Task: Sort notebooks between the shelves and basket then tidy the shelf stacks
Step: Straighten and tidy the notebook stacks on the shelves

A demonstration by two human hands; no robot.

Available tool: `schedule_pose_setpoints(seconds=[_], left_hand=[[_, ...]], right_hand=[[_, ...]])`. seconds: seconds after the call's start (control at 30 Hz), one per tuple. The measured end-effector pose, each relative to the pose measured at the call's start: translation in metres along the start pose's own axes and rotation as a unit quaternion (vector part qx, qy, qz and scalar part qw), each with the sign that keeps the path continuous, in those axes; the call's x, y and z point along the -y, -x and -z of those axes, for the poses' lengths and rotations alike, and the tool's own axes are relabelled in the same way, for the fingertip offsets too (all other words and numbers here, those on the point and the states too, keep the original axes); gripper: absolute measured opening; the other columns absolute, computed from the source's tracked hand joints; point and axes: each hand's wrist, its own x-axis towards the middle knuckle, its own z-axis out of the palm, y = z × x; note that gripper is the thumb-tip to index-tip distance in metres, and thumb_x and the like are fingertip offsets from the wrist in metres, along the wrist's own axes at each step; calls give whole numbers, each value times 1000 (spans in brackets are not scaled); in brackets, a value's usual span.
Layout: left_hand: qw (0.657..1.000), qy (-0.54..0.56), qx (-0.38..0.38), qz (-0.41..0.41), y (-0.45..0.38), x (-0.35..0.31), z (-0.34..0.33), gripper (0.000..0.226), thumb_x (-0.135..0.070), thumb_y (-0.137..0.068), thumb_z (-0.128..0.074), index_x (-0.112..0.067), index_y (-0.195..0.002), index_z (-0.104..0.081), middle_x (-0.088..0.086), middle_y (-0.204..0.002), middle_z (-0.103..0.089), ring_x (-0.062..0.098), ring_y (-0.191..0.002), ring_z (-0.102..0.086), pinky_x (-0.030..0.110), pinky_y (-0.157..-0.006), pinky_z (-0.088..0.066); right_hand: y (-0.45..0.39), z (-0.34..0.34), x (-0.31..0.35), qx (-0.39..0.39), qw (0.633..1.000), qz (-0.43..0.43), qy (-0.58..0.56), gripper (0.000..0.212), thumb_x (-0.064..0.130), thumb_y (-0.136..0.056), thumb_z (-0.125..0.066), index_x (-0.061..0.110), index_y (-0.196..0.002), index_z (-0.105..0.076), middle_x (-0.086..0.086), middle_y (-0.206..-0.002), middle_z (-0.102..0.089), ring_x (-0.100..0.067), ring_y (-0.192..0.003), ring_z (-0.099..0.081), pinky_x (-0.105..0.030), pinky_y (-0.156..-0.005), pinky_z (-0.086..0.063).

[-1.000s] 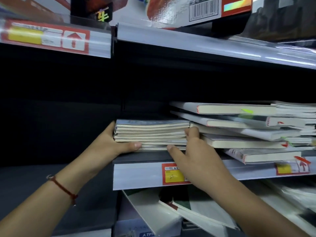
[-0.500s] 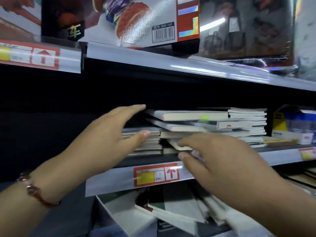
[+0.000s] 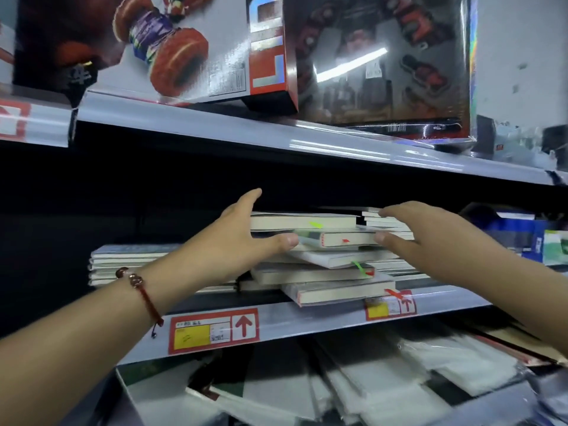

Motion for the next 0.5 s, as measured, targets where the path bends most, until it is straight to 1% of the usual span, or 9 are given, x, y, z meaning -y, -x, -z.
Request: schedule_pose_setpoints(seconds=[0.07, 0.13, 0.17, 0.27, 0.33, 0.37, 0.43, 0.5], left_hand=[[1000, -11, 4, 10, -1, -4, -2, 105, -78, -72, -59, -45, -155, -4, -12, -165, -11, 15, -146, -28, 28, -99, -33], [1000, -21, 5, 23, -2, -10, -4, 107, -82, -68, -56, -46, -155, -6, -13, -165, -12, 15, -146, -28, 28, -98, -33], [999, -25, 4, 29, -2, -13, -5, 107, -84, -66, -55, -46, -155, -8, -13, -165, -13, 15, -146, -29, 29, -98, -33], [998, -29, -4, 50, -2, -21, -8, 112, -90, -58, -51, -46, -154, -13, -14, -164, -16, 14, -144, -32, 29, -96, -32], [998, -33, -10, 57, -1, -24, -11, 119, -99, -50, -48, -47, -153, -14, -14, -163, -17, 13, -143, -33, 29, -96, -32], [997, -36, -13, 62, -1, -25, -12, 122, -100, -46, -48, -48, -152, -15, -14, -163, -18, 14, -142, -34, 29, -95, -32], [996, -41, -20, 73, -1, -28, -14, 118, -99, -50, -50, -48, -152, -16, -13, -163, -19, 15, -142, -35, 30, -95, -32], [995, -53, -24, 82, -1, -33, -16, 112, -91, -57, -52, -47, -153, -17, -12, -163, -20, 16, -143, -34, 30, -96, -32]], right_hand=[[-9, -2, -11, 31, 999, 14, -13, 71, 71, -87, -31, 34, -148, -38, 6, -151, -43, -19, -129, -51, -37, -107, -42], [-17, -7, -21, 50, 997, 19, -53, 82, 77, -79, -24, 34, -148, -37, 5, -151, -44, -18, -132, -48, -37, -109, -40], [-20, -10, -25, 62, 994, 18, -83, 81, 77, -79, -25, 36, -147, -37, 6, -150, -45, -17, -131, -48, -36, -109, -39], [-27, -22, -32, 111, 978, 19, -174, 63, 70, -90, -33, 39, -144, -41, 11, -145, -49, -12, -126, -48, -31, -105, -37], [-30, -28, -35, 119, 971, 28, -207, 56, 65, -94, -35, 37, -142, -43, 13, -141, -50, -10, -121, -48, -28, -99, -36], [-31, -30, -35, 116, 968, 30, -221, 55, 64, -95, -36, 36, -142, -44, 13, -140, -51, -10, -120, -49, -28, -98, -36], [-33, -33, -37, 110, 964, 32, -242, 56, 66, -93, -38, 36, -139, -47, 12, -137, -53, -10, -120, -50, -31, -100, -38], [-35, -33, -38, 104, 960, 32, -257, 55, 68, -91, -41, 37, -135, -50, 12, -134, -54, -11, -119, -52, -34, -103, -41]])
